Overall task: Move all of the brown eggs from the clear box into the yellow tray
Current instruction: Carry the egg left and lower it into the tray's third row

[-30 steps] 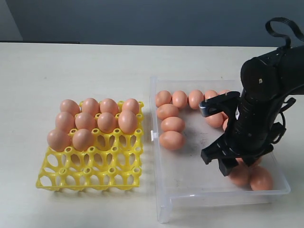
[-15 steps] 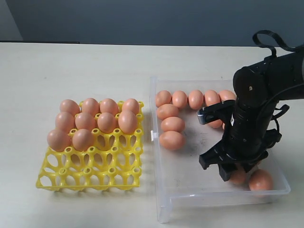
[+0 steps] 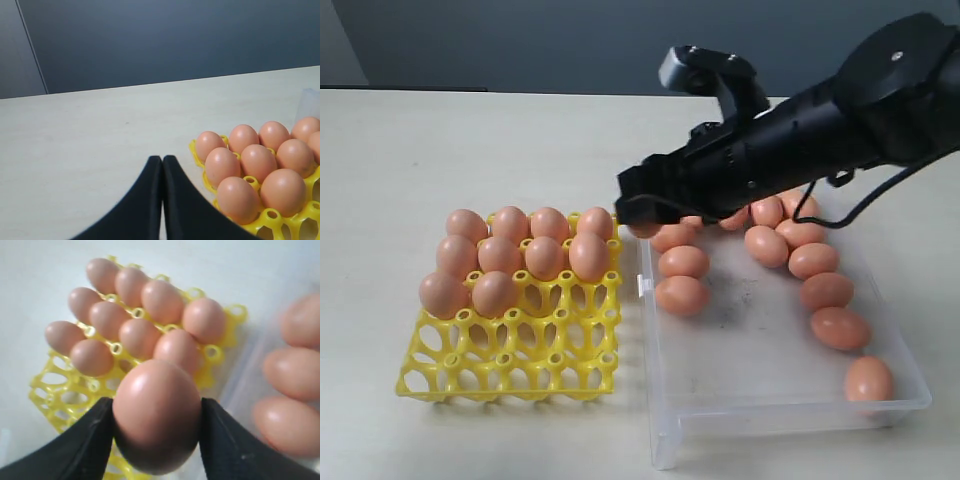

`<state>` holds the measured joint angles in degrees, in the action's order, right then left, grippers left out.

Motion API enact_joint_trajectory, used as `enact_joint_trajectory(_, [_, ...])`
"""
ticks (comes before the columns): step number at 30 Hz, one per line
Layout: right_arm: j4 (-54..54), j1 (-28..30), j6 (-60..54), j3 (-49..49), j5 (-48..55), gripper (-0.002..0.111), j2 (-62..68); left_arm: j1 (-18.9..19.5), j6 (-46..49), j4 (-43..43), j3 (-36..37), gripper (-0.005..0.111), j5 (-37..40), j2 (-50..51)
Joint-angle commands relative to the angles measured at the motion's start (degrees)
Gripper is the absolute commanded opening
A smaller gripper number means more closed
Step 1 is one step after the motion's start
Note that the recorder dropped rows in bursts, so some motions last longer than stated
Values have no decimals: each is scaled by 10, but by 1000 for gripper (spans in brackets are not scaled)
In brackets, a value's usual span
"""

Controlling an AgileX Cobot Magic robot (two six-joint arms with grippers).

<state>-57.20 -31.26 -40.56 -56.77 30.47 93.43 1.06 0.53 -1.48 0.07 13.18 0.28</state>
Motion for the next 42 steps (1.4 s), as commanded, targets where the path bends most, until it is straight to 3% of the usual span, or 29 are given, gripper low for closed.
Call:
enact_joint_trajectory(1, [-215, -51, -217, 0, -17, -1, 65, -6, -1, 1, -1, 0, -3, -3])
enact_joint_trajectory(4, [-341, -79, -356, -1, -15, -1, 101, -6, -1, 1, -1, 0, -3, -3])
enact_joint_trajectory(7, [-419, -92, -427, -1, -8, -1, 129, -6, -1, 1, -1, 0, -3, -3])
enact_joint_trajectory(21, [-427, -95, -469, -42, -19, -1, 201, -6, -1, 1, -1, 0, -3, -3])
enact_joint_trajectory(25, [-427, -95, -478, -47, -21, 33, 201, -6, -1, 1, -1, 0, -3, -3])
enact_joint_trajectory(28, [-422, -95, -479, -47, -19, 47, 201, -6, -1, 1, -1, 0, -3, -3])
enact_joint_trajectory(37, [-409, -95, -479, -47, -20, 46, 201, -6, -1, 1, -1, 0, -3, -3])
enact_joint_trajectory(42, [-402, -95, -479, -47, -23, 54, 201, -6, -1, 1, -1, 0, -3, -3])
